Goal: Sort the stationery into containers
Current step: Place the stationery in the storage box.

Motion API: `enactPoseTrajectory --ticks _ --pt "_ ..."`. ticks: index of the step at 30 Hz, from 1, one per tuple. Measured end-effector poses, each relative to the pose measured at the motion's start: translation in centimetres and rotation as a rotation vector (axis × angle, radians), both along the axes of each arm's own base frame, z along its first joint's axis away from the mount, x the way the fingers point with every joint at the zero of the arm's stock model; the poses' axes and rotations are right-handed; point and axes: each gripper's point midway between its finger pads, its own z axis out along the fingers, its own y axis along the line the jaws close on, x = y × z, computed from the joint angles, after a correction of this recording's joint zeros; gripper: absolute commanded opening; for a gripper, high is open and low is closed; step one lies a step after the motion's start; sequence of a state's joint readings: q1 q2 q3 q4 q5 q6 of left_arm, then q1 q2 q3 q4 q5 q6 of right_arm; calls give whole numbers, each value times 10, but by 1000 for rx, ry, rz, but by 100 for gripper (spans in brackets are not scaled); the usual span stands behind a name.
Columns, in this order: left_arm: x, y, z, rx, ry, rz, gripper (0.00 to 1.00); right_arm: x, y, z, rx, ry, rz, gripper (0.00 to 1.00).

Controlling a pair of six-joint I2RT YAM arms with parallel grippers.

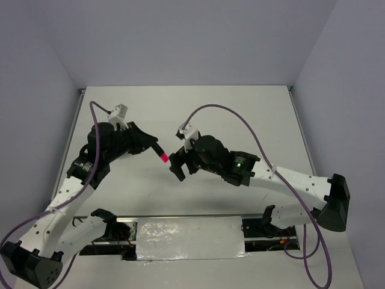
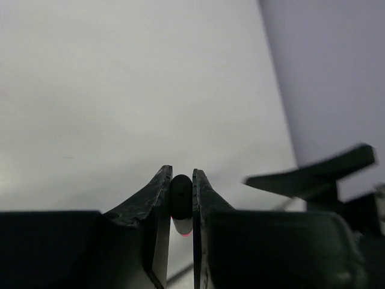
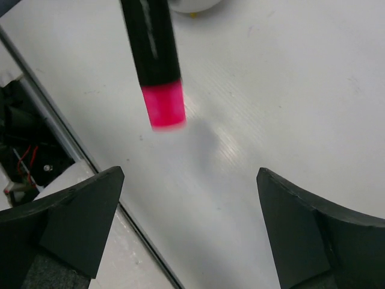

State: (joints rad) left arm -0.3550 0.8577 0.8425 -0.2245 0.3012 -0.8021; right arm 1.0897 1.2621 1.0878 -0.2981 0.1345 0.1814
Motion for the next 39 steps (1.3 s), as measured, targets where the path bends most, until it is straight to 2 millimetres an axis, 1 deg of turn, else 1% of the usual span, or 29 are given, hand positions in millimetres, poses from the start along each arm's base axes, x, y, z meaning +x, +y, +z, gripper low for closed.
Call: enactPoseTrajectory --ticks 3,4,6,8,10,11,13,15,17,19,23,28,31,34,38,39 --pt "20 40 2 139 -22 223 0 2 -23 -1 14 -4 -74 100" --pt "27 57 2 188 -24 313 0 2 -31 0 24 -9 -93 100" --pt "37 90 -3 284 -15 474 0 0 -47 3 41 -17 -126 100" --pt "45 120 -11 365 6 616 0 -4 -58 8 65 -25 -139 100" --pt "50 145 -19 426 33 729 0 -10 -69 12 95 -30 -146 100" --pt "53 159 -28 454 59 793 0 -12 -73 12 106 -31 -148 100" --pt "53 181 -39 498 90 884 0 -17 -81 11 125 -29 -152 100" --pt "52 197 -46 515 107 951 0 -22 -86 9 135 -23 -148 100" --pt "52 208 -49 508 113 1001 0 -25 -87 7 140 -11 -140 100" --pt "54 215 -50 492 106 1040 0 -28 -86 5 140 5 -128 100" --pt "61 219 -52 455 81 1085 0 -33 -84 1 136 25 -105 100" --pt "70 226 -60 432 72 1126 3 -35 -86 -9 104 41 -98 100" --pt "72 230 -65 422 62 1143 6 -36 -87 -13 87 48 -96 100" --pt "73 231 -70 409 58 1153 6 -37 -89 -16 73 51 -96 100" --pt "74 231 -72 384 53 1162 14 -38 -91 -18 58 50 -94 100" --pt "75 230 -73 378 50 1164 14 -38 -92 -19 55 49 -94 100"
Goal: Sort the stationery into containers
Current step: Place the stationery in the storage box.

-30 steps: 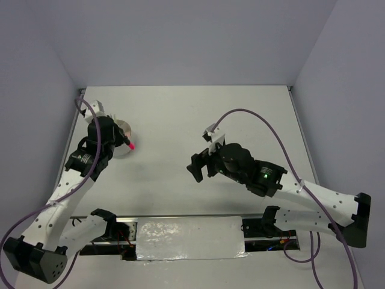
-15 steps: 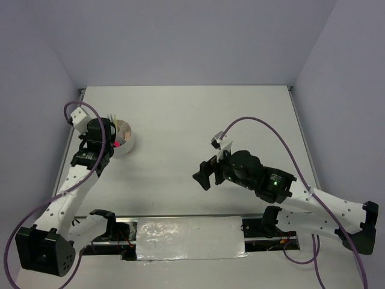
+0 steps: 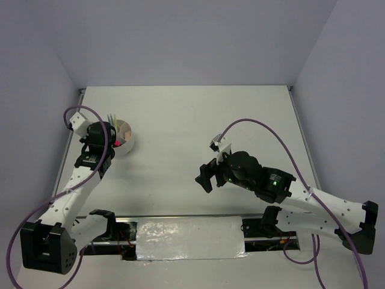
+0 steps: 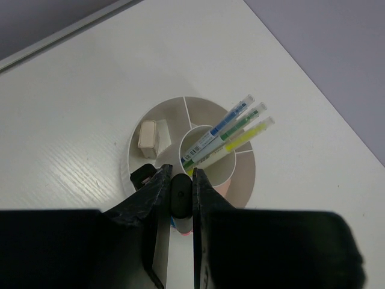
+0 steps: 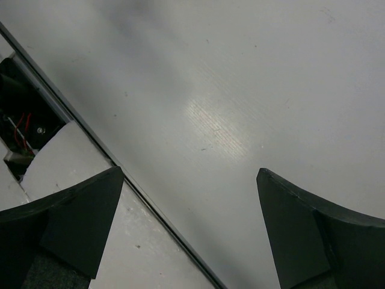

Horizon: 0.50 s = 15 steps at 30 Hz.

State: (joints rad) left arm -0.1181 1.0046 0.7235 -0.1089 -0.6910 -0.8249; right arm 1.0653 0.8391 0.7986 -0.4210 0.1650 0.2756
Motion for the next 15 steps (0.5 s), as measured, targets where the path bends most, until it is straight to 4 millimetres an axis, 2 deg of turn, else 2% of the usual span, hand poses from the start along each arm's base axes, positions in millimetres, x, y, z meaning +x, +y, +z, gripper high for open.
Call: enactPoseTrajectory --ticks 6,9,10,12,15 --pt "-2 0 -12 -30 -29 17 25 -1 -3 -3 -19 3 4 100" --pt "-2 0 -13 -36 -42 22 40 -2 -4 -5 -24 6 4 100" --pt "-2 0 -14 -36 -41 21 52 -2 -4 -5 -25 6 4 100" --pt "-2 0 -14 -38 -40 18 60 -2 -4 -5 -29 8 4 100" --pt "-2 -2 -15 -54 -54 15 54 -2 -4 -6 -30 9 5 100"
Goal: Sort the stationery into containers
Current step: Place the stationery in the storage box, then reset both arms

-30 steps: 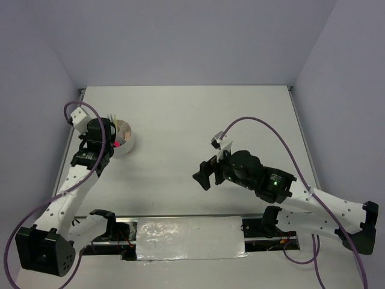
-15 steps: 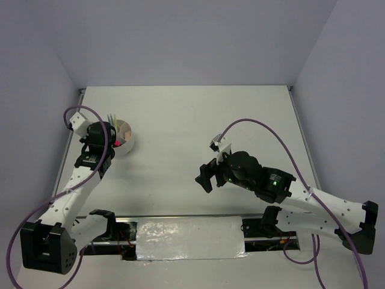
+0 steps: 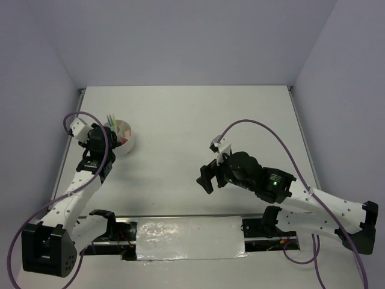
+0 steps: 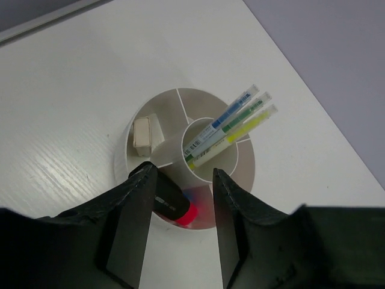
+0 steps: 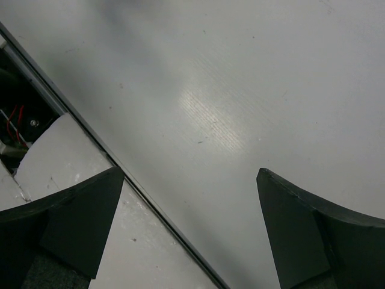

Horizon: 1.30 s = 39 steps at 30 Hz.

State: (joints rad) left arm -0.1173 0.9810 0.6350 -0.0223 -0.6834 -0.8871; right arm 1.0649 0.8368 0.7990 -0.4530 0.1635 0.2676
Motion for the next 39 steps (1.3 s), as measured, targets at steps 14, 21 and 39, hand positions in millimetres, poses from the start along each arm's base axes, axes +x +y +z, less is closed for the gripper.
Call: enactPoseTrajectory --ticks 14,21,39 --pt "-9 -23 44 -22 9 -161 99 2 -6 8 21 -18 -29 100" --pt "-40 -43 140 80 -59 -378 99 17 -53 53 131 -83 -282 100" --pt "-157 -63 93 176 38 -655 99 -13 -193 179 376 -250 -547 100"
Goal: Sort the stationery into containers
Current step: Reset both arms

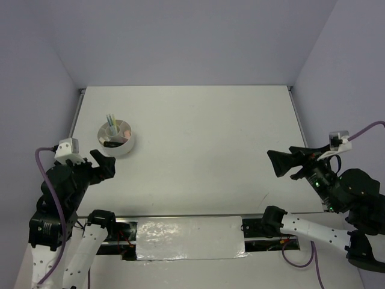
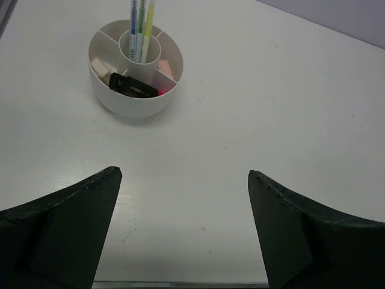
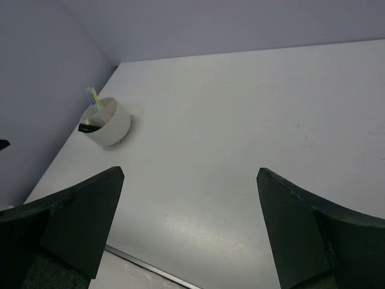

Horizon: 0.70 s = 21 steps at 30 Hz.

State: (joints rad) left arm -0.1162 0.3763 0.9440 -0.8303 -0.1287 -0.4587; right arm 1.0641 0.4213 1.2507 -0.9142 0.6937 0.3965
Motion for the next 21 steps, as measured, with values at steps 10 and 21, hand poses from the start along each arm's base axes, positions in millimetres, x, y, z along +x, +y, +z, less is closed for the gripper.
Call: enactPoseTrajectory --ticks 10,21 --pt "-20 5 13 13 -56 7 99 -13 -27 -26 10 -17 -7 100" --pt "-20 7 11 18 -43 14 99 -7 -21 -35 -31 3 -25 100"
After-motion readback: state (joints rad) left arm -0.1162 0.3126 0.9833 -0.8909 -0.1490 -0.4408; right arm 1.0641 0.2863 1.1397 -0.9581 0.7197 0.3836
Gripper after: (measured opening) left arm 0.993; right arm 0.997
